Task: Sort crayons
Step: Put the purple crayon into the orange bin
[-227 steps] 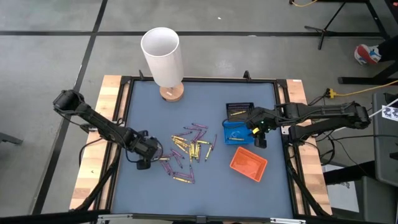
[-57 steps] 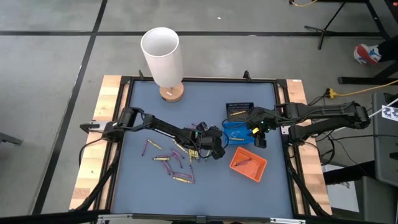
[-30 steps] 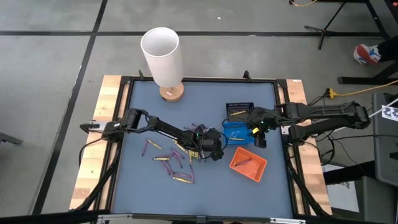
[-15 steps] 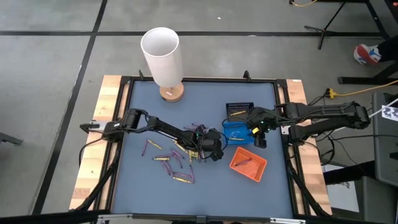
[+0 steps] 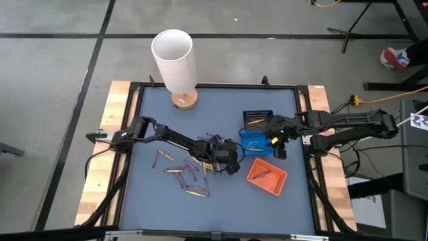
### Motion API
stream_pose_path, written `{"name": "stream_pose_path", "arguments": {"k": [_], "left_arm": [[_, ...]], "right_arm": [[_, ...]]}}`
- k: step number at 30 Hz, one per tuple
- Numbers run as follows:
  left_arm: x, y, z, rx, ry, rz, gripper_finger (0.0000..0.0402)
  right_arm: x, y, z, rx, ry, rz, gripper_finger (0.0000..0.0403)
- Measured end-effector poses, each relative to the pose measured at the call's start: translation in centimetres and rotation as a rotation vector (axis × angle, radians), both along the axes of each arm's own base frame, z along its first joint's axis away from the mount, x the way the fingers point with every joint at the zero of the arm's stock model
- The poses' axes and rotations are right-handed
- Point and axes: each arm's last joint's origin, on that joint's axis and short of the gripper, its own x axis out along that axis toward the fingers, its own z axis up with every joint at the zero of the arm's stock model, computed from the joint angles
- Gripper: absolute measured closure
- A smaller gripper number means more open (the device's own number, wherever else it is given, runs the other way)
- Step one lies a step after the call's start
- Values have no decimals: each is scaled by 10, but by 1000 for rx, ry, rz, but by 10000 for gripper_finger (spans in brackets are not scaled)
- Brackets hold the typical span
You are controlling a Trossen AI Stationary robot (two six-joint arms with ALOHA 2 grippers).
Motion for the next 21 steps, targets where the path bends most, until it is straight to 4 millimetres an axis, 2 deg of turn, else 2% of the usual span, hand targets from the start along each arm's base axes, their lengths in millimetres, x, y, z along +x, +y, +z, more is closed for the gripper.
{"name": "stream_pose_path", "arguments": {"k": [13,21], "left_arm": [[-7,-11,42,-60,-43,-169,394],[-3,-26,56,-28,-143,-250,394]], "right_arm": [[0,0,0,0,-1,0,249],[0,0,0,0,-1,0,248]]}}
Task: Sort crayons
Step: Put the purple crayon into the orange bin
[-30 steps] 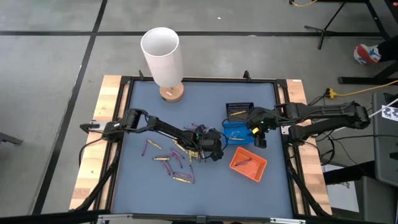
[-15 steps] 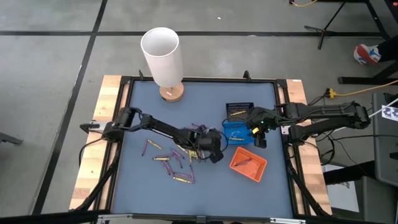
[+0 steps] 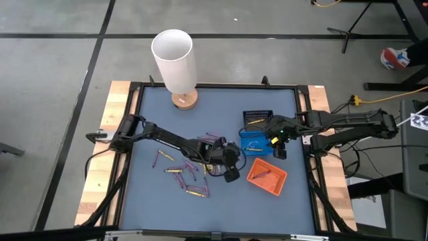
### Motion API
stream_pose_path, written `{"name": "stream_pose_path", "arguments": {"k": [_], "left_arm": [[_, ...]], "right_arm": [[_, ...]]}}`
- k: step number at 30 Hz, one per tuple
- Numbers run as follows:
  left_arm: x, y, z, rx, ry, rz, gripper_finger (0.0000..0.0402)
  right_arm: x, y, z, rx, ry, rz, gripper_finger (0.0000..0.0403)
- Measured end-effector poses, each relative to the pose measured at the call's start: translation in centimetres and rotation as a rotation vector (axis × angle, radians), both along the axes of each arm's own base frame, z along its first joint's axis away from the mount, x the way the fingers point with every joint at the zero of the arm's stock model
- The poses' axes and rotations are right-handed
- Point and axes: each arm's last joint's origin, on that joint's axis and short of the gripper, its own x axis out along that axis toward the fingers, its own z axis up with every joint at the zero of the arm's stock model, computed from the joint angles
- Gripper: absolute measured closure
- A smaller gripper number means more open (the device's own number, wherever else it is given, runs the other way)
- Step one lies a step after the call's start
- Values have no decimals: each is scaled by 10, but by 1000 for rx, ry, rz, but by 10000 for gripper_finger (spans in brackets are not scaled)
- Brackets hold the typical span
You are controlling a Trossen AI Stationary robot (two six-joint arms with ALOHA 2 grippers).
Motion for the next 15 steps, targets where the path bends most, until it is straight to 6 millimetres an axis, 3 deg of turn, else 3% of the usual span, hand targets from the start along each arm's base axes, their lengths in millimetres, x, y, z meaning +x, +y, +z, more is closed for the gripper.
{"name": "stream_pose_path", "arguments": {"k": [15], "left_arm": [[29,-17,18,65,-460,-107,394]], "right_arm": [[5,0,3,0,-53,0,248]]}}
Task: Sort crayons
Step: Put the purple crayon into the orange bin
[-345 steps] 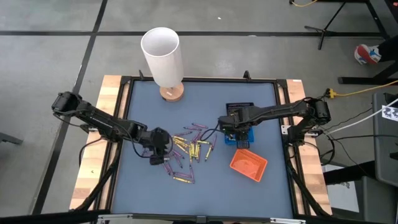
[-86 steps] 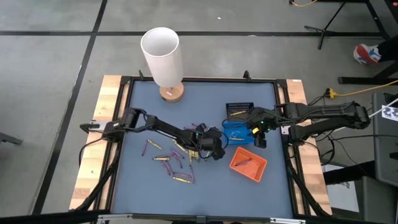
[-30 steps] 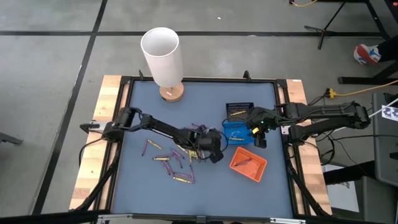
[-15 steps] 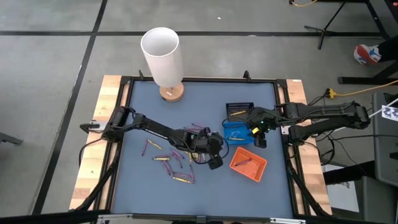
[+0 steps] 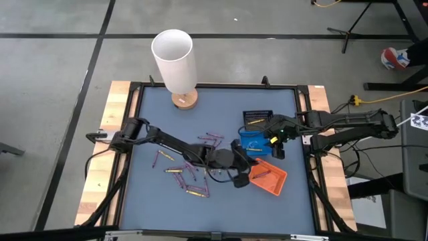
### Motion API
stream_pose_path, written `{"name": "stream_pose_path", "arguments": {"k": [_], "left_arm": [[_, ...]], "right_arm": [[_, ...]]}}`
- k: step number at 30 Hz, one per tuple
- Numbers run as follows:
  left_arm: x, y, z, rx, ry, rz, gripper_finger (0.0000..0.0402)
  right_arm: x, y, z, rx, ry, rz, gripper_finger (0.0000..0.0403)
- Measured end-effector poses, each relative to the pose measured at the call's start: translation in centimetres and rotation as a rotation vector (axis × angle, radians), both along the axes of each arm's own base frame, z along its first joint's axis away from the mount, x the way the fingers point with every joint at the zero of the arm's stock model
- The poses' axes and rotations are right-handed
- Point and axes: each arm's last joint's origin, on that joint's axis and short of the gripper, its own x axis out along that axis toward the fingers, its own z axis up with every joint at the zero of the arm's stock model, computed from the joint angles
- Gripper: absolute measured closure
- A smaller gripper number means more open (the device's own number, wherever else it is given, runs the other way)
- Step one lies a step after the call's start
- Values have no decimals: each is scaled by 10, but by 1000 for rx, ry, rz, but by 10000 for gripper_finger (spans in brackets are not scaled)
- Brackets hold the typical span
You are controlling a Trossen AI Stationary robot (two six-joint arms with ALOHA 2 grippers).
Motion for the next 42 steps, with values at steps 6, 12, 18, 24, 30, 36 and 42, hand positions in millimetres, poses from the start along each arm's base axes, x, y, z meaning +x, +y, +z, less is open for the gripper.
{"name": "stream_pose_path", "arguments": {"k": [6,12,18,24,30,36,42], "left_arm": [[10,-3,-17,-31,-114,-19,394],[17,-6,-36,-61,-195,-62,394],[20,-6,-56,-58,-175,-63,394],[20,-7,-59,-48,-149,-65,394],[20,-7,-59,-46,-144,-65,394],[20,-7,-59,-45,-144,-66,379],[20,-7,-59,-45,-144,-64,318]], "right_arm": [[0,0,0,0,1,0,249],[0,0,0,-3,1,5,249],[0,0,0,-4,1,5,249],[0,0,0,-4,1,5,249],[0,0,0,-4,1,5,248],[0,0,0,-4,1,5,248],[0,0,0,-4,2,5,249]]}}
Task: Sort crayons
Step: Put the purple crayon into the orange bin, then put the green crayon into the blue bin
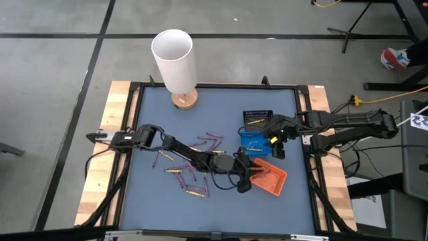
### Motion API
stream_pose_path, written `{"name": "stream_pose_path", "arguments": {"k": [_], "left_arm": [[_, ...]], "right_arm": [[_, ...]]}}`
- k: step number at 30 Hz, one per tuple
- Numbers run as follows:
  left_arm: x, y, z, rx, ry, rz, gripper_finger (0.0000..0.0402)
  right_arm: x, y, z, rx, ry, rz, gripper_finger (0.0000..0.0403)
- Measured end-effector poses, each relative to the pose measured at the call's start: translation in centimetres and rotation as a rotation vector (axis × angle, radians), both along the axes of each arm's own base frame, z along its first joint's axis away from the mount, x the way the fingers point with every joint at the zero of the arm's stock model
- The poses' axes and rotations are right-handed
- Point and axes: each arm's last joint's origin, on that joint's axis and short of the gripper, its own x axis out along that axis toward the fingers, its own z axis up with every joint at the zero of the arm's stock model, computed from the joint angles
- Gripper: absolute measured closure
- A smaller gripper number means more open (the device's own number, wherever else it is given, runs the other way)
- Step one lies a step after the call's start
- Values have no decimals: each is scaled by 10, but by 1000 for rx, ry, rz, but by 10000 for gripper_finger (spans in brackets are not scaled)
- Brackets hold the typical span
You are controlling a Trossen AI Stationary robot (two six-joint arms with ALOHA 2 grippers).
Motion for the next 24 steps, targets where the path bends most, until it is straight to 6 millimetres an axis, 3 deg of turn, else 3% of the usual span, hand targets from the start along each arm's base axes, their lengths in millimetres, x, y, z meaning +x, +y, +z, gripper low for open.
{"name": "stream_pose_path", "arguments": {"k": [7,14,19,24], "left_arm": [[0,1,0,-5,2,13,274],[2,12,4,3,6,28,273],[-5,20,29,46,100,37,287],[-24,24,62,125,265,25,301]], "right_arm": [[0,0,0,0,0,0,249],[0,0,0,0,0,0,249],[0,0,0,0,-3,0,249],[2,0,1,0,-23,0,248]]}}
